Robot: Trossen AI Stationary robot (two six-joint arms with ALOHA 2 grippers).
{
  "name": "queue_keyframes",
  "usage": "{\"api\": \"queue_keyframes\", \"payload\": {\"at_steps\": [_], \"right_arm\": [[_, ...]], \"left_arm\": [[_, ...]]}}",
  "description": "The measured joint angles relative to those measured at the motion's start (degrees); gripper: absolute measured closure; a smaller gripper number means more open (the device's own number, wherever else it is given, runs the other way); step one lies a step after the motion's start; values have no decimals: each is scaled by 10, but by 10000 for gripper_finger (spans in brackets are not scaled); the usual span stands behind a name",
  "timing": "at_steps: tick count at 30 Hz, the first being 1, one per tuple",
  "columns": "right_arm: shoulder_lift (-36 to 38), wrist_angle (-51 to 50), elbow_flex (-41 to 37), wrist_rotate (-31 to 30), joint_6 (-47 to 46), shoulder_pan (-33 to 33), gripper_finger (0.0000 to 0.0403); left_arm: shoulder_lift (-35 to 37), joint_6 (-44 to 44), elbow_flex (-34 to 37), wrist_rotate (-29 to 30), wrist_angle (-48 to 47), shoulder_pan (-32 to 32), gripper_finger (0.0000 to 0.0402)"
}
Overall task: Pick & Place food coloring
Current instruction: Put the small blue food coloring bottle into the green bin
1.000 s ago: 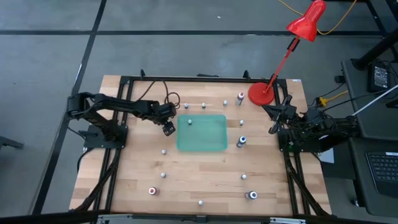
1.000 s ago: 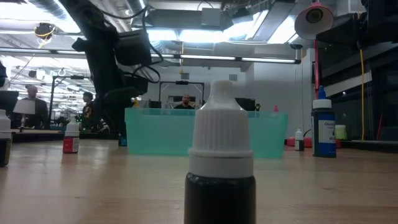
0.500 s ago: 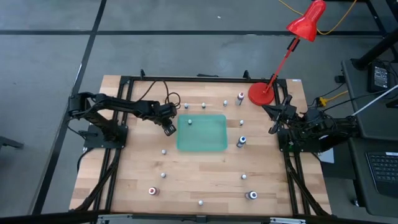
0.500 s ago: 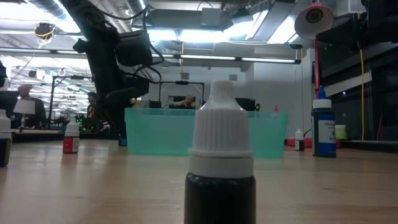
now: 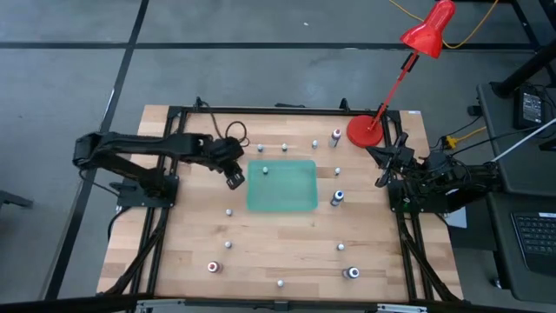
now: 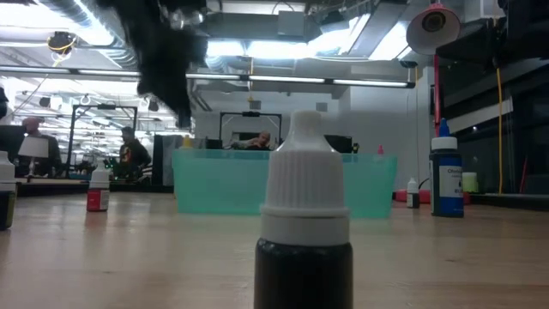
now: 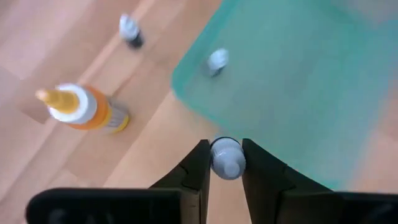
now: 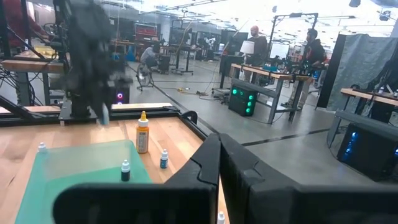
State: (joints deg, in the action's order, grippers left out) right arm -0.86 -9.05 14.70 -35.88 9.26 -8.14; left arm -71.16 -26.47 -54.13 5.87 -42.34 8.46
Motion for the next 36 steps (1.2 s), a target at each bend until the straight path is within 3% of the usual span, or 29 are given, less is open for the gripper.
{"api": "queue_keyframes", "payload": {"at_steps": [8,19,24,31,36], "right_arm": [[0,-3,0,0,0,0,391],[0,-3,0,0,0,0,391],[0,-3,0,0,0,0,391],[0,-3,0,12,-1,0,391],[0,-3,0,20,0,0,391]], "left_arm": [[29,-20,-159,21,-151,-29,338],[-34,3,-260,14,-155,-32,338],[-96,49,-251,-1,-144,-33,338],[-169,91,-181,-12,14,-59,336],[-223,100,-139,-5,46,-62,336]]}}
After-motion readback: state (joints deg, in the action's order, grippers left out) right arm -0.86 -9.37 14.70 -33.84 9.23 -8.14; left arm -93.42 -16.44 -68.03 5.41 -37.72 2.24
